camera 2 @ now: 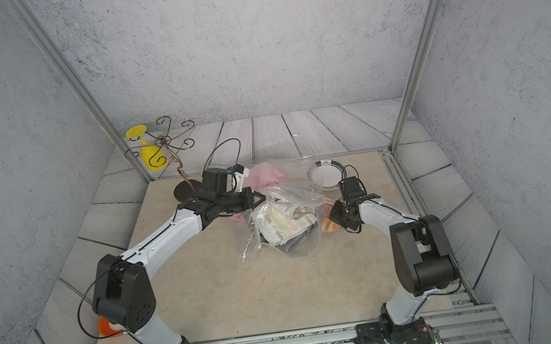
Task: Place the folded towel into the vacuum bag
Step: Pick up the towel from the center of the board, then place the towel in the vacuum bag.
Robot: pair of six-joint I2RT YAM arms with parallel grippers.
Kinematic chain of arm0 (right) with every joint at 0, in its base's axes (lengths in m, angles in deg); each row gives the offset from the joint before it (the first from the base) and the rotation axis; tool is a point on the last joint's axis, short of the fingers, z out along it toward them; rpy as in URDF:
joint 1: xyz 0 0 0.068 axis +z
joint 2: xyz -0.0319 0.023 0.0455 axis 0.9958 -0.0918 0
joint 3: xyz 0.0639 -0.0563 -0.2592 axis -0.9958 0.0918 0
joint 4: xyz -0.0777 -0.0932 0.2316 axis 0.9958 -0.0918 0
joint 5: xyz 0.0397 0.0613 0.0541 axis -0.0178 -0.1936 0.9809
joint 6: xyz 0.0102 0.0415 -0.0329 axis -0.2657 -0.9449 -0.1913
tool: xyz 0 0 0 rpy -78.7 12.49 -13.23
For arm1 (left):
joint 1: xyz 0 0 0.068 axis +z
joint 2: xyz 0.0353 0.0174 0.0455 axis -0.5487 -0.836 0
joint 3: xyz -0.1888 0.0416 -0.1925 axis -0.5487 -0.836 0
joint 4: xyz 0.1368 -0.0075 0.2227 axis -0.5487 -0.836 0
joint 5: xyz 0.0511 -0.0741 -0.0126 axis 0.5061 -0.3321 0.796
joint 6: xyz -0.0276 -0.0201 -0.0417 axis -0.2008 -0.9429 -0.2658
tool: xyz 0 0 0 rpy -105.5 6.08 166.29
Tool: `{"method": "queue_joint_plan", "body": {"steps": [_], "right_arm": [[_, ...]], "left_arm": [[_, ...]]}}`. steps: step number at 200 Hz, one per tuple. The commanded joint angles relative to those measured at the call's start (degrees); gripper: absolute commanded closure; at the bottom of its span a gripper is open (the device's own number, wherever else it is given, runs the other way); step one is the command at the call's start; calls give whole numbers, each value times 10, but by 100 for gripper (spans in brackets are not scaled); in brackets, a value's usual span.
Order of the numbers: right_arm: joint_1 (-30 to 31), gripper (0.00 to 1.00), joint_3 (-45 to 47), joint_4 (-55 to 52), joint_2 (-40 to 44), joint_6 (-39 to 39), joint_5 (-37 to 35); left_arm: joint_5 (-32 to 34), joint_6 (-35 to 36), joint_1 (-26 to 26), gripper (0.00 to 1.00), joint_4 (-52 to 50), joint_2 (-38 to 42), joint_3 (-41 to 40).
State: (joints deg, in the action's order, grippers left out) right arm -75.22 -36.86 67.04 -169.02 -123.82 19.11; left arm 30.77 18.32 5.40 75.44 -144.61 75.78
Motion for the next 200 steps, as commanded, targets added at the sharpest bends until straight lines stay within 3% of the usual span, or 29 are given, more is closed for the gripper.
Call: {"method": "queue_joint_plan", "body": {"steps": [1,28,49,75,106,122,154,178,200], "right_arm": [[-1,100,-34,9,98,53,-5],[-1,100,-63,48,178,93,36],[5,100,-75,116,222,106,135],[38,97,-108,148,220,120,285],[94,96,-97,88,188,170,363],[115,96,-72,37,150,200,353],[136,97,-65,-37,41,238,259],[133,97,-89,-49,-37,190,132],[127,97,-120,-63,-94,150,79]], "left_arm": [[-32,-3,-4,100,35,-12,16],[-32,-22,-4,100,44,-22,17],[-27,-34,-5,100,44,-34,26],[-25,-40,-5,100,32,-54,53],[-20,-43,-5,100,17,-70,90],[-19,-41,-5,100,13,-75,107],[-34,-24,-5,100,-4,-72,131],[-80,-12,-5,100,-6,-51,133],[-123,12,-5,100,-30,-26,134]]}}
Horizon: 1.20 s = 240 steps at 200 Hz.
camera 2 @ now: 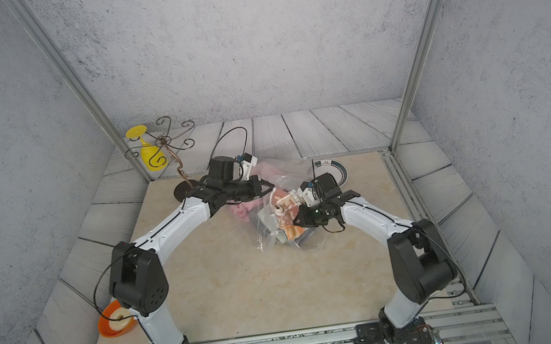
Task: Place the folded towel into the vacuum bag
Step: Place the towel in the vacuum bag.
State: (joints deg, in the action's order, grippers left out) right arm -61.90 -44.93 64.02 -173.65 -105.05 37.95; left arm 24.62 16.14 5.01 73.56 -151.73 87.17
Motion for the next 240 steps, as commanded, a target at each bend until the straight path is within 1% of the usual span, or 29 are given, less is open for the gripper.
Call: {"method": "queue_joint_plan", "body": {"steps": [1,19,35,50,65,75,89,116,128,144,157,168,174,179,184,193,198,206,224,240], "right_arm": [[-7,98,-41,-33,-50,-39,-111],[-12,98,-60,-51,-83,-58,-143],[-16,98,-68,-59,-103,-81,-153],[-18,98,-59,-37,-106,-103,-146],[-17,98,-57,-14,-101,-111,-128],[-17,97,-58,11,-92,-110,-102],[-17,97,-56,68,-71,-111,-53],[-17,96,-58,214,-38,-141,76],[-17,95,-59,285,-32,-170,131],[-17,95,-48,408,-29,-238,191],[-17,97,-39,477,-33,-287,205],[-18,95,-37,478,-36,-292,198],[-18,93,-38,462,-37,-284,190],[-18,87,-38,443,-38,-274,182],[-18,79,-38,422,-37,-262,171],[-18,57,-38,360,-31,-235,134],[-17,48,-40,318,-27,-218,102],[-18,37,-44,254,-20,-192,56],[-18,28,-49,162,2,-144,-26],[-19,22,-41,105,33,-115,-72]], "left_arm": [[-63,36,-1,100,-12,46,21],[-80,67,-2,100,-38,78,18],[-110,94,-3,100,-50,106,19],[-143,116,-5,100,-64,120,27],[-140,149,-16,100,-98,120,38],[-115,174,-30,100,-121,112,40],[-61,196,-52,100,-136,95,39],[16,202,-84,100,-139,52,36],[28,197,-91,100,-135,37,38],[29,191,-95,100,-127,26,37],[21,191,-96,100,-120,28,32],[21,197,-96,100,-118,34,27],[23,200,-96,100,-119,37,25],[23,204,-96,100,-120,39,23],[24,206,-96,100,-121,41,21],[34,207,-96,100,-123,44,20],[41,206,-96,100,-124,45,17],[50,207,-96,100,-125,46,15],[80,202,-96,100,-126,44,12],[117,197,-96,100,-126,35,9]]}}
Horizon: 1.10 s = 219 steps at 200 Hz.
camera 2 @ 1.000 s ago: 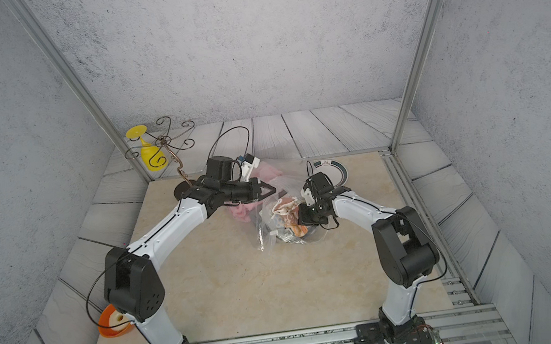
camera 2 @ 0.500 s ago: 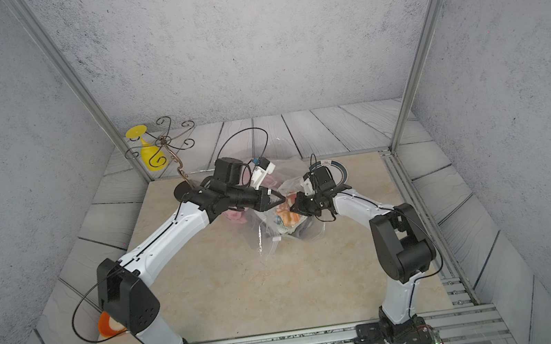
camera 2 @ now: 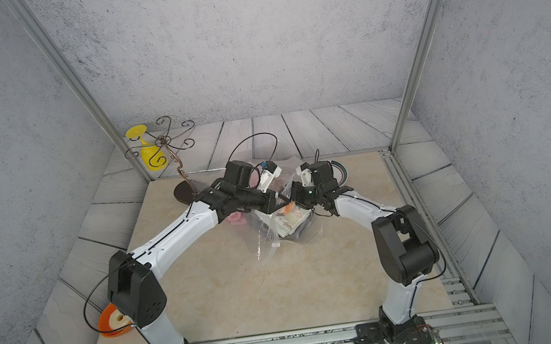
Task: Place the folded towel into the vacuum bag
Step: Place the towel in the vacuum bag, then adjust the vacuum bag at the center of the board.
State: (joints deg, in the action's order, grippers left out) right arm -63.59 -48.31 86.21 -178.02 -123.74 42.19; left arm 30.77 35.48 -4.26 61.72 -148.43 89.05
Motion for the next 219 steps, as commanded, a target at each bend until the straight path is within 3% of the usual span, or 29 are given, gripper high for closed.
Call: {"method": "queue_joint_plan", "body": {"steps": [1,29,83,146,219], "right_arm": [[-3,22,-6,-120,78,73,-117],[-4,17,21,-195,136,87,-201],[-30,19,47,-254,174,84,-301],[-51,26,25,-183,69,82,-217],[-48,29,1,-151,35,63,-172]], "left_arm": [[58,3,-3,100,-7,1,-10],[100,-9,-3,100,-7,-28,-11],[86,-28,-3,100,-2,-57,-9],[21,15,-8,100,-16,-40,-9],[29,69,-19,100,-65,-25,-28]]}}
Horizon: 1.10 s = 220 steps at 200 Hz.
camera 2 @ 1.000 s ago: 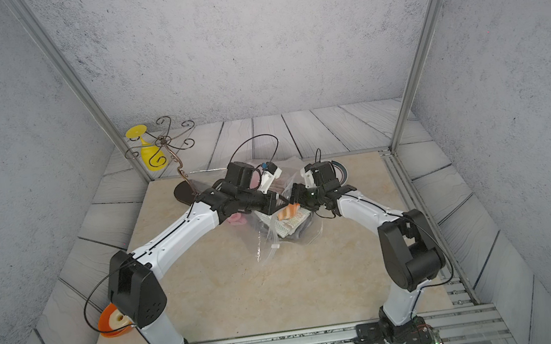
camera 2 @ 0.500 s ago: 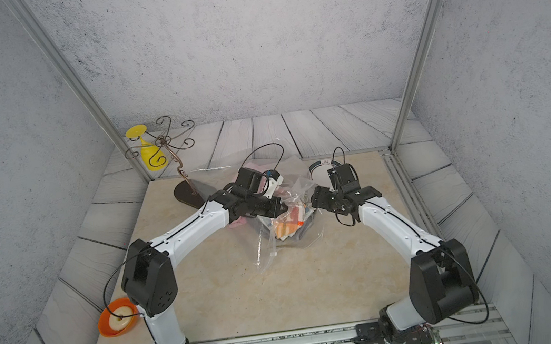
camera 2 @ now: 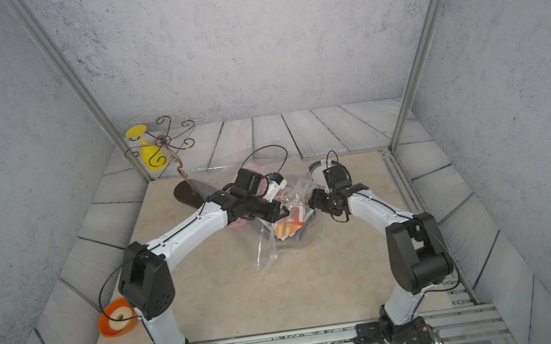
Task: Place the folded towel into the vacuum bag
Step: Adjust the vacuum bag at the center of the board.
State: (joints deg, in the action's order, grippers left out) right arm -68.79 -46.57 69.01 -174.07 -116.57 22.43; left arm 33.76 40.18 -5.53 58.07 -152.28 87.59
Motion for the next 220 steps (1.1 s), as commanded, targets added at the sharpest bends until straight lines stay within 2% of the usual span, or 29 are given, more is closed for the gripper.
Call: {"method": "queue_joint_plan", "body": {"steps": [1,33,89,139,193,220], "right_arm": [[4,29,-17,22,-3,-9,27],[4,29,-1,50,24,-11,31],[14,29,-10,50,19,-18,45],[32,28,24,50,40,-15,24],[32,29,-25,-38,30,30,-93],[31,40,-53,-86,6,41,-146]], "left_arm": [[0,22,-7,100,-29,13,-14],[31,21,-8,100,-37,2,-7],[76,17,-7,100,-43,-5,-3],[87,4,-7,100,-39,-8,0],[79,2,-7,100,-39,-2,2],[67,12,-7,100,-37,10,-10]]}}
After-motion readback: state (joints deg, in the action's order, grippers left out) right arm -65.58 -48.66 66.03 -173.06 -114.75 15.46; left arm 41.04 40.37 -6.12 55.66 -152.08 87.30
